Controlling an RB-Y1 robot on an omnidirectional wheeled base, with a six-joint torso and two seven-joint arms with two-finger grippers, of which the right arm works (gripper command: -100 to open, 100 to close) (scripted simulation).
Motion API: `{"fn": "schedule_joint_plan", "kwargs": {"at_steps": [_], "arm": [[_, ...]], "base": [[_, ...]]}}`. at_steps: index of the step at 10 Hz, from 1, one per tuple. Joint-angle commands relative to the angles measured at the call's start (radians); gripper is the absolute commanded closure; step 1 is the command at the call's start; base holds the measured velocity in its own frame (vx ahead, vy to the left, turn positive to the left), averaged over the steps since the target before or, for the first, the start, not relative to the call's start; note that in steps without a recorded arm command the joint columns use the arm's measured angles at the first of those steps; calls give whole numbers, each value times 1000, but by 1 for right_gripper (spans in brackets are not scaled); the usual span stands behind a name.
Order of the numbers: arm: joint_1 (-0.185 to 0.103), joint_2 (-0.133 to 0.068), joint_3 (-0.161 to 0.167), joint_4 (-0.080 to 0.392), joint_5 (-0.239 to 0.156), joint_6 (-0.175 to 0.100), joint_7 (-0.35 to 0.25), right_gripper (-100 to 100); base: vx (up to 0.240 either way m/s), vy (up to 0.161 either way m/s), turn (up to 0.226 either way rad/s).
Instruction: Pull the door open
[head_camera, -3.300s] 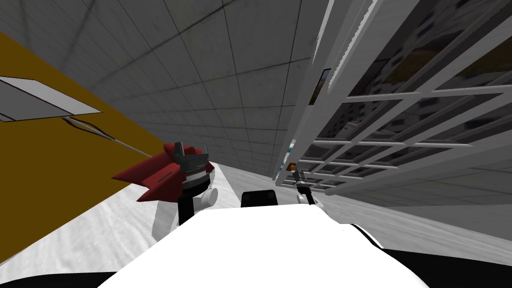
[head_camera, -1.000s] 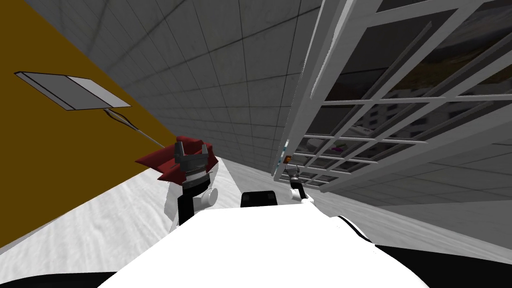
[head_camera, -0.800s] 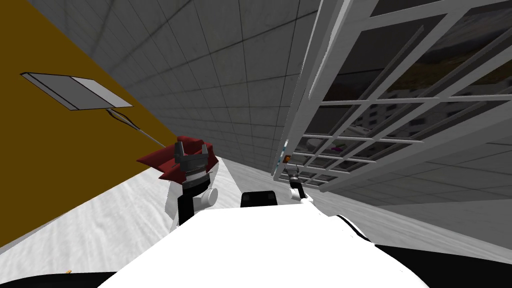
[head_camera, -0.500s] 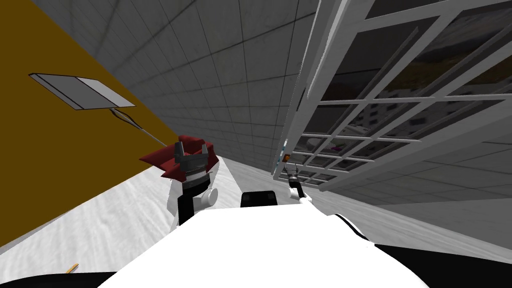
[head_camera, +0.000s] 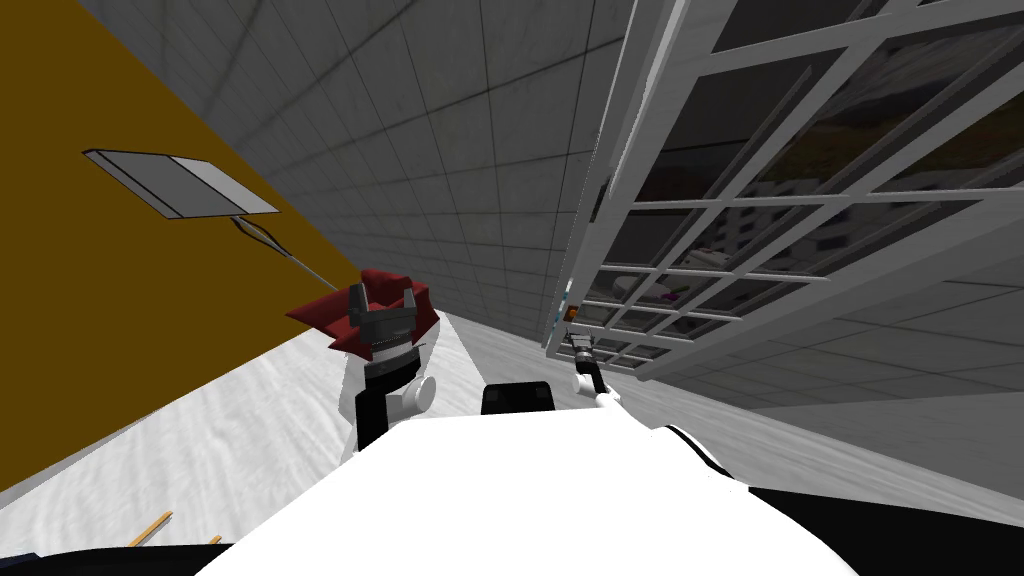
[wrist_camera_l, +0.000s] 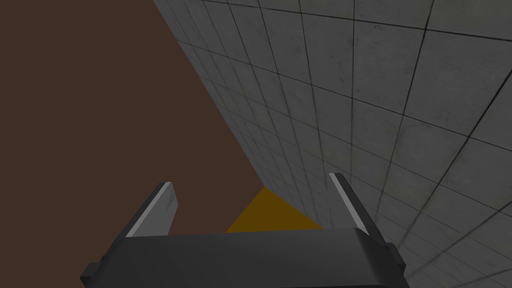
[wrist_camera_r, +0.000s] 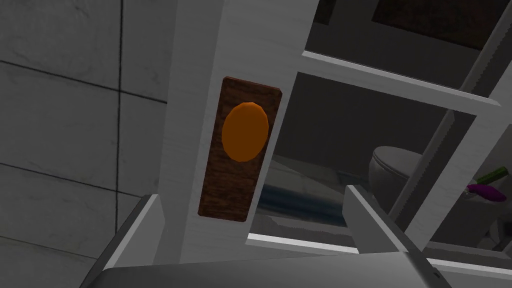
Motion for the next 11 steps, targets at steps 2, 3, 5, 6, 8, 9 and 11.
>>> {"fn": "schedule_joint_plan", "kwargs": {"at_steps": [2, 3, 5, 6, 8, 9, 11], "arm": [[-7, 6, 12, -2, -24, 4, -75, -100], [-7, 6, 12, -2, -24, 4, -85, -100], [-11, 11, 21, -5, -42, 9, -144, -100], [-13, 13, 24, -6, -48, 10, -164, -100], [-16, 16, 30, -8, -60, 13, -205, -100], [-15, 15, 28, -9, -56, 13, -189, -100], [-5, -7, 22, -1, -63, 5, -217, -100]], "base": [[-59, -1, 20], [-52, -9, 7], [-48, -17, 15], [-49, -15, 18], [-51, -12, 13], [-24, -5, 2], [142, -3, 99]]}}
